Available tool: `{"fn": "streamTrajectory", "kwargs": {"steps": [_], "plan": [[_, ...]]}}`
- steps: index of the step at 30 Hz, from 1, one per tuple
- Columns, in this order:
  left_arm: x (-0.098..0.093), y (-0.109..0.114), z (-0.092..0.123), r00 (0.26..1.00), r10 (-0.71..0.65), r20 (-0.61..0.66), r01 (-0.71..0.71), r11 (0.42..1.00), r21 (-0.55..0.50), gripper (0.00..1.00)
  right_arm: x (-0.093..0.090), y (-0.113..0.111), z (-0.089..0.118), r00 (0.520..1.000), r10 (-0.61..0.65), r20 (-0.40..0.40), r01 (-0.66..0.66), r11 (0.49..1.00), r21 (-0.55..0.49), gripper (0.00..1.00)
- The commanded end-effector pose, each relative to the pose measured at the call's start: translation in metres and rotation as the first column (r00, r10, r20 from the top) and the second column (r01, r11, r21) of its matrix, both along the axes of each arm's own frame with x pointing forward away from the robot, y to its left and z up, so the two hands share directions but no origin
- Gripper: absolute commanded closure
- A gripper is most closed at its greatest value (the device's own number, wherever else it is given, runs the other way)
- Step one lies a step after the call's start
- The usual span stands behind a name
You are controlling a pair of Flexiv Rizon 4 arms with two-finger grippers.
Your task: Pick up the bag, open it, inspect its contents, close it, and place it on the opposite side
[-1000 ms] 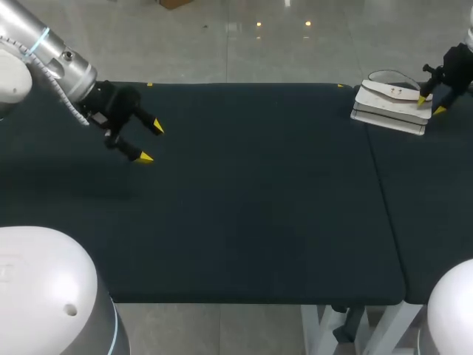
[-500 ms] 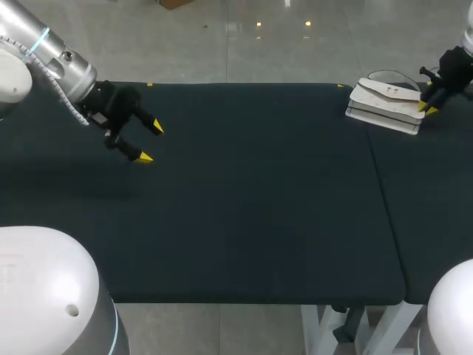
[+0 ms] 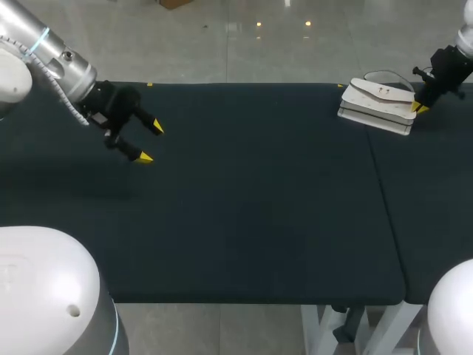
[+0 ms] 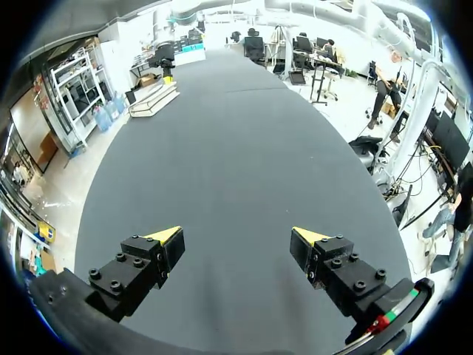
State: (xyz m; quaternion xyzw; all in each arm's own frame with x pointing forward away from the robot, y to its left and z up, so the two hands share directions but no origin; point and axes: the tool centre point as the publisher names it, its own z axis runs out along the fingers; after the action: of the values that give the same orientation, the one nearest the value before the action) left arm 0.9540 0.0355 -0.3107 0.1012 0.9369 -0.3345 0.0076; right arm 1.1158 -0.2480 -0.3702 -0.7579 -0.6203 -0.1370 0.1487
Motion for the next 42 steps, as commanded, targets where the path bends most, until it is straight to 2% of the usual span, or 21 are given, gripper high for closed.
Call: {"fn": "streamTrajectory", "kwargs": {"steps": [1, 2, 6, 9, 15, 19, 22, 23, 25, 40, 42], "plan": [[0.001, 0.000, -0.001, 1.000, 0.000, 0.001, 0.000, 1.000, -0.003, 0.00, 0.006, 0.006, 0.001, 1.000, 0.023, -0.021, -0.022, 1.000, 0.002, 0.71], [0.001, 0.000, -0.001, 1.000, 0.000, 0.001, 0.000, 1.000, -0.003, 0.00, 0.005, 0.006, 0.001, 0.999, 0.023, -0.021, -0.023, 1.000, 0.003, 0.64], [0.001, 0.000, -0.001, 1.000, 0.000, 0.001, 0.000, 1.000, -0.003, 0.00, 0.002, 0.002, 0.003, 1.000, 0.012, -0.021, -0.012, 1.000, 0.001, 0.56], [0.001, 0.000, -0.001, 1.000, 0.000, 0.001, 0.000, 1.000, -0.003, 0.00, 0.000, -0.009, 0.006, 1.000, -0.015, -0.016, 0.015, 1.000, -0.004, 0.55], [0.001, 0.000, -0.001, 1.000, 0.000, 0.001, 0.000, 1.000, -0.003, 0.00, -0.009, -0.027, 0.010, 0.993, -0.115, -0.025, 0.115, 0.993, -0.010, 0.62], [0.001, 0.000, -0.001, 1.000, 0.000, 0.001, 0.000, 1.000, -0.003, 0.00, -0.014, -0.026, 0.010, 0.987, -0.161, -0.013, 0.161, 0.987, 0.004, 0.60], [0.001, 0.000, -0.001, 1.000, 0.000, 0.001, 0.000, 1.000, -0.003, 0.00, -0.015, -0.021, 0.008, 0.981, -0.193, 0.009, 0.193, 0.981, 0.022, 0.53], [0.001, 0.000, -0.001, 1.000, 0.000, 0.001, 0.000, 1.000, -0.003, 0.00, -0.014, -0.021, 0.008, 0.978, -0.208, 0.018, 0.208, 0.978, 0.028, 0.46], [0.001, 0.000, -0.001, 1.000, 0.000, 0.001, 0.000, 1.000, -0.003, 0.00, -0.013, -0.018, 0.010, 0.973, -0.224, 0.057, 0.221, 0.974, 0.048, 0.00], [0.001, 0.000, -0.001, 1.000, 0.000, 0.001, 0.000, 1.000, -0.003, 0.00, -0.013, -0.016, 0.014, 0.974, -0.214, 0.073, 0.212, 0.977, 0.032, 0.00], [0.001, 0.000, -0.001, 1.000, 0.000, 0.001, 0.000, 1.000, -0.003, 0.00, -0.013, -0.012, 0.015, 0.956, -0.280, 0.085, 0.280, 0.960, 0.011, 0.00]]}}
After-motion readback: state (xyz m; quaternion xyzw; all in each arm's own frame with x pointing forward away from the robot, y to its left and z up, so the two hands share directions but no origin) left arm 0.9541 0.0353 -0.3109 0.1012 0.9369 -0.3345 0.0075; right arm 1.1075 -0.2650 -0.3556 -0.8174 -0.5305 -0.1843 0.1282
